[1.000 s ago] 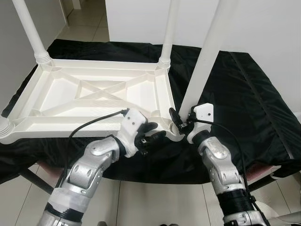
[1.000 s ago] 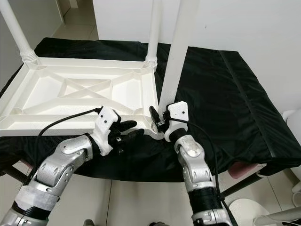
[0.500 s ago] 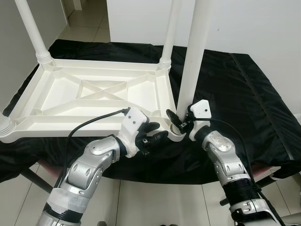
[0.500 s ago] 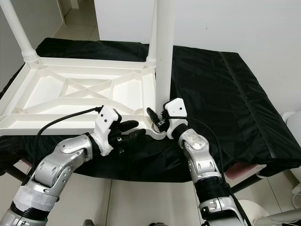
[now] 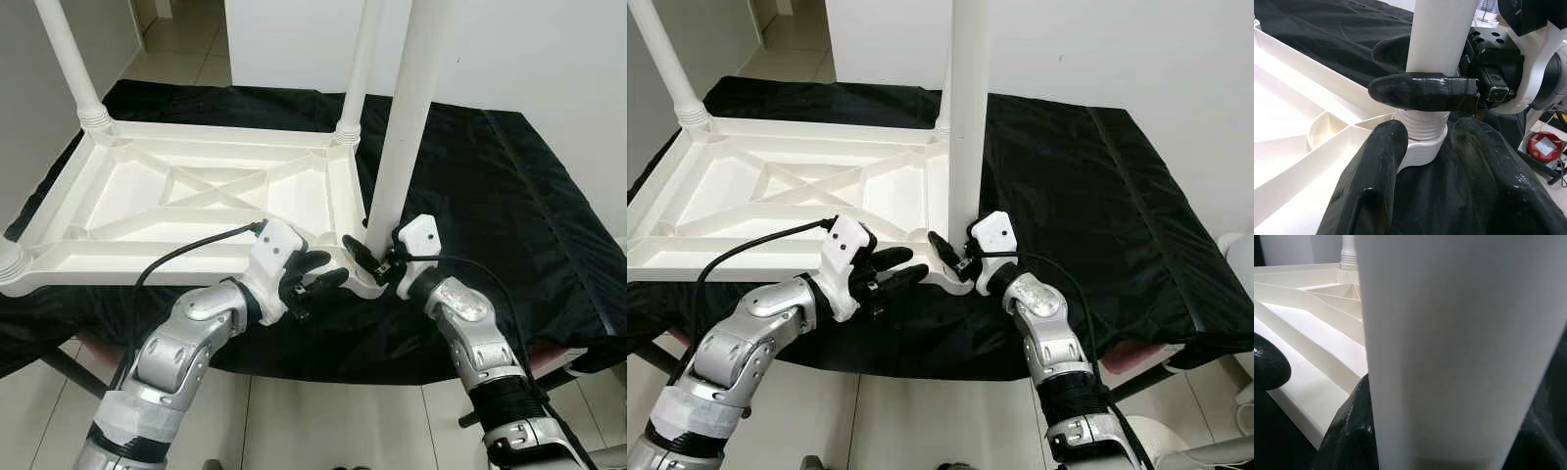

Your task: Building children table

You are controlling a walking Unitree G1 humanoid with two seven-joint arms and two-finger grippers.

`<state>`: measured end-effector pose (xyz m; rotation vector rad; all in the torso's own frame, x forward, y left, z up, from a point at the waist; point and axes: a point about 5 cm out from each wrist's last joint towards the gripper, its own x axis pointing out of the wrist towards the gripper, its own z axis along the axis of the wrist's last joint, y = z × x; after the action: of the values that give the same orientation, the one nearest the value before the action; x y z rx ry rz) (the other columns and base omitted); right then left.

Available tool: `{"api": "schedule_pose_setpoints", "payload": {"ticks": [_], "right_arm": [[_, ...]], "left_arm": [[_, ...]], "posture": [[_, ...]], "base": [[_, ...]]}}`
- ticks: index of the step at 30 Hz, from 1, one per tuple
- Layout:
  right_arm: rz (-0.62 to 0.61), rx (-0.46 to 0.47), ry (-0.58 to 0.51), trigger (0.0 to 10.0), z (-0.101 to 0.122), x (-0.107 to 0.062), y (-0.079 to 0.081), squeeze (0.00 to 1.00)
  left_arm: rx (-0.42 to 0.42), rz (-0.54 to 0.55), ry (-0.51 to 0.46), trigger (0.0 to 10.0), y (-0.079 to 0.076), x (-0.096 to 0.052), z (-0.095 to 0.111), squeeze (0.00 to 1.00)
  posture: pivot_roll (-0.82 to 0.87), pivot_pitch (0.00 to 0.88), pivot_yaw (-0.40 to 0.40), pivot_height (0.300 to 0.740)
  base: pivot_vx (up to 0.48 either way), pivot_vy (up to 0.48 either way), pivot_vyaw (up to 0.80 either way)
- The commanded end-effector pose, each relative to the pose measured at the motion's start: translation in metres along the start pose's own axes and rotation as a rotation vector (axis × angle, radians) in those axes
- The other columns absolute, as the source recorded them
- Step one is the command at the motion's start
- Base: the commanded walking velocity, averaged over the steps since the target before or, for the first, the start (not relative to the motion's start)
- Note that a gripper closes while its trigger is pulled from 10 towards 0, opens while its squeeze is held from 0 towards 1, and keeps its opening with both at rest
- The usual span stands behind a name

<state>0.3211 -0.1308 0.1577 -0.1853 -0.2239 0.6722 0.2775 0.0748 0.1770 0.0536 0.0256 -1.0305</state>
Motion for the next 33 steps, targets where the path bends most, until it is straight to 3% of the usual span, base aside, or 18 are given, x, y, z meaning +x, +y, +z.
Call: {"api": "schedule_pose_setpoints", "payload": {"ticks": [1,10,33], "right_arm": [[0.021,0.057,0.047,10.0,-0.016,-0.005,0.009,0.0],[-0.042,0.153,0.077,10.0,-0.028,-0.001,0.015,0.0],[-0.246,0.283,0.179,10.0,-0.042,0.012,0.021,0.0]], "left_arm": [[0.001,-0.004,-0.003,10.0,-0.001,0.0,0.003,0.0],[0.002,-0.001,-0.007,10.0,-0.002,0.0,0.006,0.0],[0.001,0.011,-0.017,10.0,-0.001,0.0,0.009,0.0]], "posture": [[0.04,0.1,-0.034,0.74],[0.05,0.1,-0.036,0.74],[0.05,0.099,-0.045,0.74]], "base": [[0.0,0.0,0.0],[0.0,0.0,0.0],[0.0,0.0,0.0]]}}
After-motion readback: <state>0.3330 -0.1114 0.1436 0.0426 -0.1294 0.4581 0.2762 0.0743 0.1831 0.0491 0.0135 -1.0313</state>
